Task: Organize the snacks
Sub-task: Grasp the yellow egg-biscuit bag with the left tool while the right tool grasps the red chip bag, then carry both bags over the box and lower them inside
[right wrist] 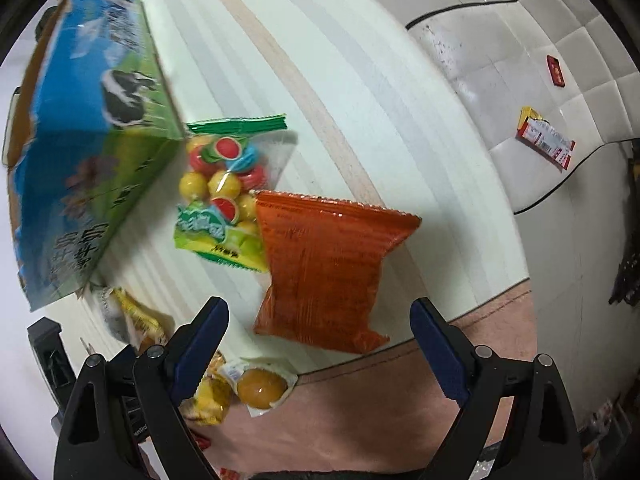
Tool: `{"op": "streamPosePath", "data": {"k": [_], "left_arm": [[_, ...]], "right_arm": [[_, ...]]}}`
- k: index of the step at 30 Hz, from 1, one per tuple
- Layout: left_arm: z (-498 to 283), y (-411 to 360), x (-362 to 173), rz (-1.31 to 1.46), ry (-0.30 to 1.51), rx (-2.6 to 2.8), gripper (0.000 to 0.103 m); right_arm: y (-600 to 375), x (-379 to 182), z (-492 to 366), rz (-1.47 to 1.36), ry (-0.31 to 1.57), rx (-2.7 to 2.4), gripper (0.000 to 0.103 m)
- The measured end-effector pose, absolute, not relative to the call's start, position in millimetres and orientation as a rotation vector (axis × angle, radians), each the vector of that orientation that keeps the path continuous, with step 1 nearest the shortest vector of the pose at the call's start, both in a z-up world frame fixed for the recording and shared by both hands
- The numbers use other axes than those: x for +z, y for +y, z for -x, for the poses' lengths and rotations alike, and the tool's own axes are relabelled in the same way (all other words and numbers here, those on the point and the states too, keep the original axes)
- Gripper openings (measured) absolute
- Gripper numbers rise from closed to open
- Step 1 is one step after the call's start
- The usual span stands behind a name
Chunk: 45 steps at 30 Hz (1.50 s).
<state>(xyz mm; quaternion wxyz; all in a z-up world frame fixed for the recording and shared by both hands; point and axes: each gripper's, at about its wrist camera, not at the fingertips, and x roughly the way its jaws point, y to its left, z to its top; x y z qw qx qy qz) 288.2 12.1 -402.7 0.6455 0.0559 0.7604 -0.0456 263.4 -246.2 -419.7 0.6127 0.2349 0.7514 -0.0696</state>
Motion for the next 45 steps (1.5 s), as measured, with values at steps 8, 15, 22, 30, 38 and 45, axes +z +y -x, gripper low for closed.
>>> {"op": "streamPosePath", "data": {"k": [8,15,22,30,38,45], "left_arm": [[-291.1,16.2,-415.7,-0.081,1.737,-0.094,0.086],[-289.0,31.4,-409.3,-0.056,1.720,-0.071,0.069],[-275.1,57.4,-392.6,-0.006,1.713,-0.020,0.057],[-221.7,88.9,-400.8,0.037,1.778,0.050,0.056],[-209.4,113.4,-410.6,0.073,1.776,0.046,0.059],[-209.6,91.2,-410.0,0.067,1.759,0.061,0.055]], "right_arm": [[-240.3,-434.3,-270.5,-0.531,1.770,-0.171,0.094],[-232.8,-441.2,-267.8,-0.506,1.791,-0.197,0.089],[-218.4,-434.5,-260.3,-0.380,1.808,-0.162,0.061],[-176.3,-428.6,-228.8,-0.153,1.878,-0.020,0.059],[-154.8,-436.9,-215.0,-0.059,1.899,-0.045,0.061],[-167.7,-442.8,-206.7,-0.107,1.860,-0.077,0.060]]}}
